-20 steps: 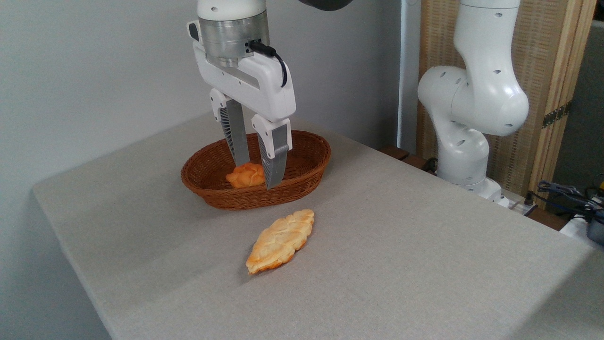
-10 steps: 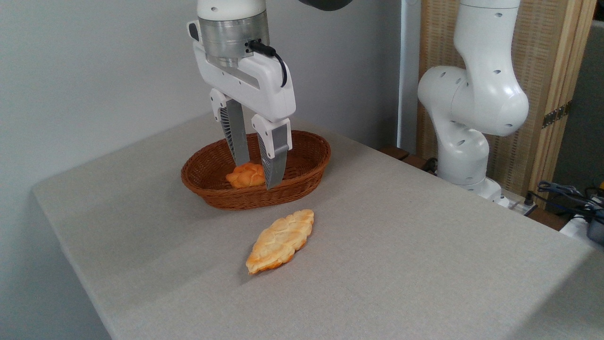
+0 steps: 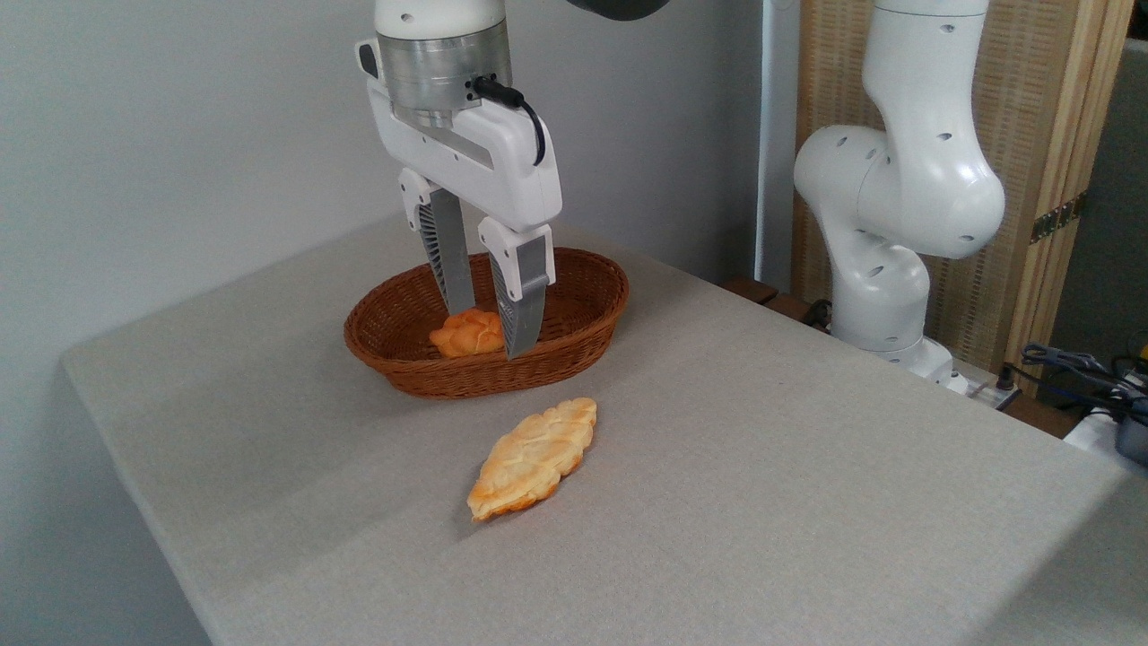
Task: Put bread into the basket
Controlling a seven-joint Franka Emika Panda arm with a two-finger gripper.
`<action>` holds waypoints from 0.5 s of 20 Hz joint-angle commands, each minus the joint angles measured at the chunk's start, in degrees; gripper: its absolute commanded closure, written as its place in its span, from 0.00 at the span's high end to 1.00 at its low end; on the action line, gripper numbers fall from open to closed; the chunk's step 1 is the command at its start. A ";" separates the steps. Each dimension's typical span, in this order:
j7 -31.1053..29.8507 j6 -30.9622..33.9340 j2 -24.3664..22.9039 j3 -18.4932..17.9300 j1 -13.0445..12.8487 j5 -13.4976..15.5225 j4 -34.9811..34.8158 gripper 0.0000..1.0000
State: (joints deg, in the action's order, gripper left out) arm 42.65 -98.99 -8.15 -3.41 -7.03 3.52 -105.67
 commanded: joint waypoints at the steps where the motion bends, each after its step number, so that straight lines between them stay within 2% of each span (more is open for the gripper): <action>1: 0.24 2.75 -0.11 -0.20 -0.35 0.00 1.09 1.00; 10: 0.33 3.28 -0.11 -0.20 -0.35 0.00 1.09 1.00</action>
State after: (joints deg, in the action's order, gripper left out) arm 42.65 -98.01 -8.15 -3.40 -7.09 3.52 -105.67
